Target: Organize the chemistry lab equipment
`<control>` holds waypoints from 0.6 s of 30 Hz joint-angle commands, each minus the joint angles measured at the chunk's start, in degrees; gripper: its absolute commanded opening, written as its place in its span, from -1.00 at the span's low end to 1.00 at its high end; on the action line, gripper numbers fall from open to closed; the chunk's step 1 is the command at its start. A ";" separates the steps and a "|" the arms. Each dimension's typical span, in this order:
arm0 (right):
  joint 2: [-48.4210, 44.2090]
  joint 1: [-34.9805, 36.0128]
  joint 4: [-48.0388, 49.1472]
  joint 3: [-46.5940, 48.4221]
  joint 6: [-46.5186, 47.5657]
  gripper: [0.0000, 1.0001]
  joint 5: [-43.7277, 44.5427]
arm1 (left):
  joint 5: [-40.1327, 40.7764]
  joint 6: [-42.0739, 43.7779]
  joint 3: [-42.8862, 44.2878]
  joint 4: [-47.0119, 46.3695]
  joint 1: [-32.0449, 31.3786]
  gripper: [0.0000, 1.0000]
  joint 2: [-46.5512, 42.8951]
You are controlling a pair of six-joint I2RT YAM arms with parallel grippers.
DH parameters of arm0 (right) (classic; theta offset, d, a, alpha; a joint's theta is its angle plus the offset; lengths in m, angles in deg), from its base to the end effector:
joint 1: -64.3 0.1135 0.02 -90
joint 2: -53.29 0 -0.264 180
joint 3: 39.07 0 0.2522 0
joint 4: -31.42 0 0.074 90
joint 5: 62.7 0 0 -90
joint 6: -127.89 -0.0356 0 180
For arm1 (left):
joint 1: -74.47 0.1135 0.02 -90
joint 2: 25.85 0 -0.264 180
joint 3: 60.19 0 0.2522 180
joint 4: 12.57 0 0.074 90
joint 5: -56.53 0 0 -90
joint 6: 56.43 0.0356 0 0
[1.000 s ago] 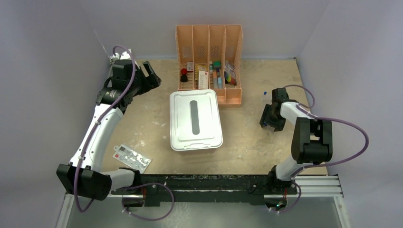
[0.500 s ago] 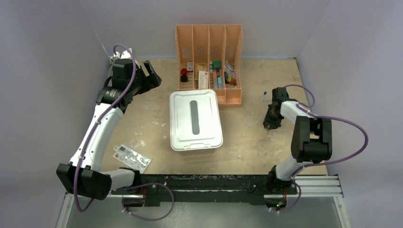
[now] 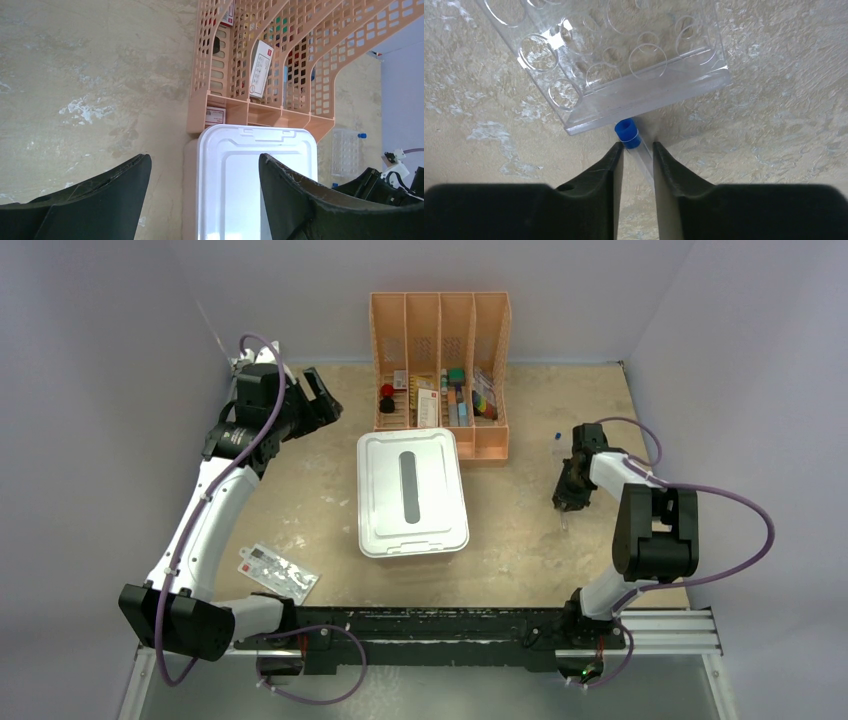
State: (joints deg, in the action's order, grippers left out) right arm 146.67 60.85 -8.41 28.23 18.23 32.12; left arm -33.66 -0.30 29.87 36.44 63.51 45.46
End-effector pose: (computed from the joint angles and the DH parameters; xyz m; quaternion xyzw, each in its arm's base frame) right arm 0.3060 -0.0214 0.1662 0.2043 0.9556 -0.0113 0.2122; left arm 0.2640 -0.0512 0.3894 -0.1714 0.8500 -0.1912 0.4599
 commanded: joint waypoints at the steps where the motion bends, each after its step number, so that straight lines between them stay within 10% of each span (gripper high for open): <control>1: 0.51 0.35 0.96 0.77 -0.42 -0.50 -1.63 | -1.64 -0.98 1.77 -3.03 -0.20 0.56 -1.18; 18: -14.76 1.69 6.17 -3.26 -6.21 -0.77 -9.57 | -8.63 -9.05 -1.34 -14.67 -4.42 0.51 -1.22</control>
State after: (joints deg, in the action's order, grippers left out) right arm 139.18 61.79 -5.89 26.33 15.22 28.43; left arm -39.40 -4.73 29.56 31.46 62.81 45.43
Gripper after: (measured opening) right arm 0.165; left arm 0.760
